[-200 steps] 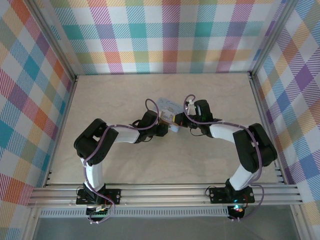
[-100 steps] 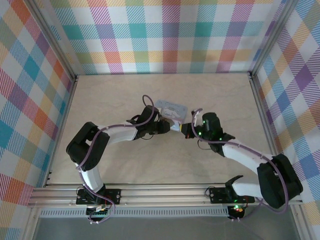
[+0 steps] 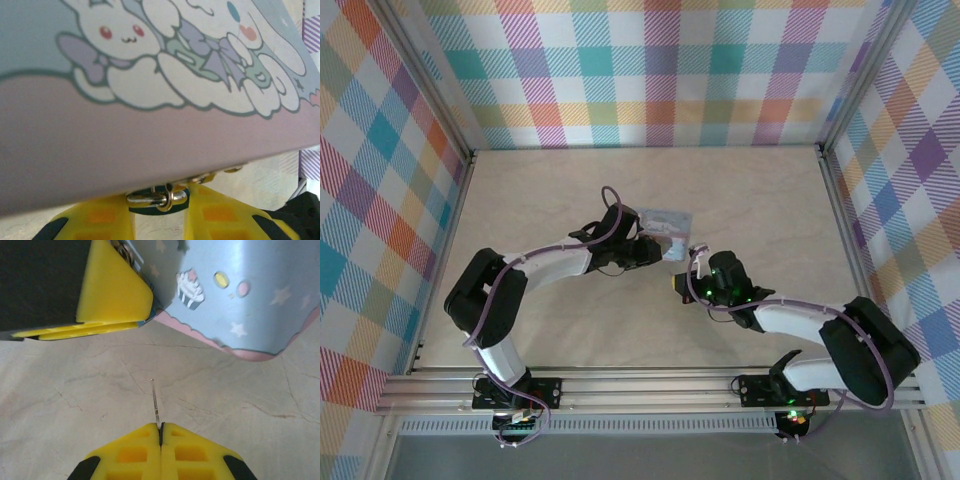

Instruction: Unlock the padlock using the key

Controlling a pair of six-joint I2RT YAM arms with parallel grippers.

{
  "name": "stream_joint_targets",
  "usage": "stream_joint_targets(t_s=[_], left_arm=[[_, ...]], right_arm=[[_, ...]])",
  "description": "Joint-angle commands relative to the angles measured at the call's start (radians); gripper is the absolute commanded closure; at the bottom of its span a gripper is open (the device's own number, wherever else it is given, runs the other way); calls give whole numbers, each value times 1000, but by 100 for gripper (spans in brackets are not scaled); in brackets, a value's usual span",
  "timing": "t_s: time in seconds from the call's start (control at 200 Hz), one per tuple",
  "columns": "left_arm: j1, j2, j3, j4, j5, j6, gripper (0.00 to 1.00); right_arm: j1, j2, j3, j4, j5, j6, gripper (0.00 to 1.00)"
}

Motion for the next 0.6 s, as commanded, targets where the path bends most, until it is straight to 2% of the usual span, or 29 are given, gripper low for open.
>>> stream_joint_targets(t_s=[0.0,0.595], left_arm=[[-4,-51,51,-22,27,-14,92],[-3,-42,54,-28,51,-41,93]], right_arm=[[22,39,29,106,40,-40,100],[44,112,58,177,87,-63,100]])
